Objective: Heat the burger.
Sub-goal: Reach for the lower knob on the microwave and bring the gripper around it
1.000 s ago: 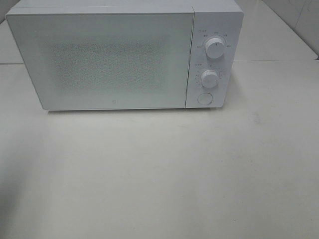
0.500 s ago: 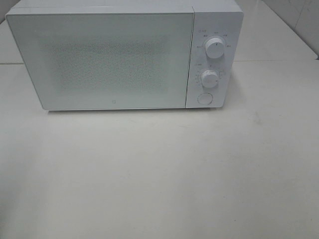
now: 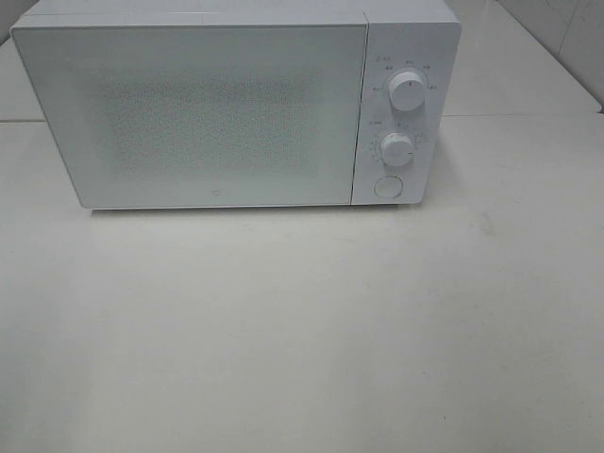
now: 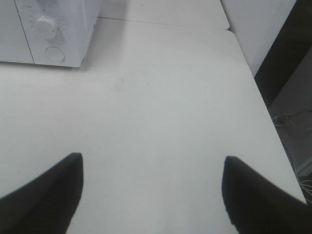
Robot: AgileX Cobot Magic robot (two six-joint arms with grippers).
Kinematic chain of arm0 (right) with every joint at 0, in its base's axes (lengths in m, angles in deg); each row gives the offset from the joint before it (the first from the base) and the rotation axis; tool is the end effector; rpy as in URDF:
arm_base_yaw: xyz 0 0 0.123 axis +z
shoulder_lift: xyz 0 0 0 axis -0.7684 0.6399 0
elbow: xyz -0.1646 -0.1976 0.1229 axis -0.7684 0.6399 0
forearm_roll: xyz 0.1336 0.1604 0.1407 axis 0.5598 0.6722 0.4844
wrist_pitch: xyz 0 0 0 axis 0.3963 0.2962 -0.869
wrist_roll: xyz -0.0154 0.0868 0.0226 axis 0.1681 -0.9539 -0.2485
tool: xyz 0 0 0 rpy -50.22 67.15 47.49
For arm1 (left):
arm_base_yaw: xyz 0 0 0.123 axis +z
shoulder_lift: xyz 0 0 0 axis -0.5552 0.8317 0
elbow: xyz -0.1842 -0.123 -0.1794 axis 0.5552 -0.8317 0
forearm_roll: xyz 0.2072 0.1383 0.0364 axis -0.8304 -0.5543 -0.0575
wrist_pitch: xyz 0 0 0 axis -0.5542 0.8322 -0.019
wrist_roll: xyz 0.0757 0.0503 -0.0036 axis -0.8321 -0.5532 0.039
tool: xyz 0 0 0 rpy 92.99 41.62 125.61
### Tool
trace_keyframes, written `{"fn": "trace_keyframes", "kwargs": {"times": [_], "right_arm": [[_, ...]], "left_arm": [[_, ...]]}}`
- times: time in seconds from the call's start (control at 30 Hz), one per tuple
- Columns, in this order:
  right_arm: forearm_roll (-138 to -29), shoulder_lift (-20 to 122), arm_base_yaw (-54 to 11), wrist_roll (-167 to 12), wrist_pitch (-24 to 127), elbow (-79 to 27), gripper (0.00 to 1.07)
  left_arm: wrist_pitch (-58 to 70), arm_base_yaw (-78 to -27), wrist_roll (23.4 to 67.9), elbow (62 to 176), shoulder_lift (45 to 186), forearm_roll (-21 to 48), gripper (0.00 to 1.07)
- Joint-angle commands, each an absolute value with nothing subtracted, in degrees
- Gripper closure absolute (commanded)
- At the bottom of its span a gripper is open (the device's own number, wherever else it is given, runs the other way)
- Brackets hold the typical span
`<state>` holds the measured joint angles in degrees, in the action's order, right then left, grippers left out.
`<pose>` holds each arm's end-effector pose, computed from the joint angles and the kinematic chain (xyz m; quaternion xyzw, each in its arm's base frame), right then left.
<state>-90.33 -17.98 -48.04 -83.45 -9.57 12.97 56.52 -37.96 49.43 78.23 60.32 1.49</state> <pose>-0.0036 -0.0094 0.2827 -0.0024 0.8358 -0.0419 0.5475 0.0287 -0.0058 0.2784 0.0323 0.9086 -0.0378 0.4147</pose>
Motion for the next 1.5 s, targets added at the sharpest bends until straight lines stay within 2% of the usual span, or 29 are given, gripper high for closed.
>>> {"fn": "trace_keyframes", "kwargs": {"times": [0.03, 0.2, 0.43, 1.5], "right_arm": [[-90.3, -19.5, -48.2, -83.9, -8.7, 13.1, 0.31], [-90.3, -19.5, -48.2, -83.9, -8.7, 13.1, 0.31], [-90.3, -19.5, -48.2, -83.9, -8.7, 13.1, 0.31], [-90.3, -19.3, -48.2, -83.9, -8.7, 13.0, 0.31]], "left_arm": [[55.7, -37.7, 49.4, 78.1, 57.9, 1.9, 0.04], [55.6, -37.7, 49.4, 78.1, 53.4, 3.3, 0.04], [55.5, -32.7, 49.4, 78.1, 46.3, 3.2, 0.04], [55.5, -32.6, 49.4, 78.1, 45.2, 3.5, 0.06]]}}
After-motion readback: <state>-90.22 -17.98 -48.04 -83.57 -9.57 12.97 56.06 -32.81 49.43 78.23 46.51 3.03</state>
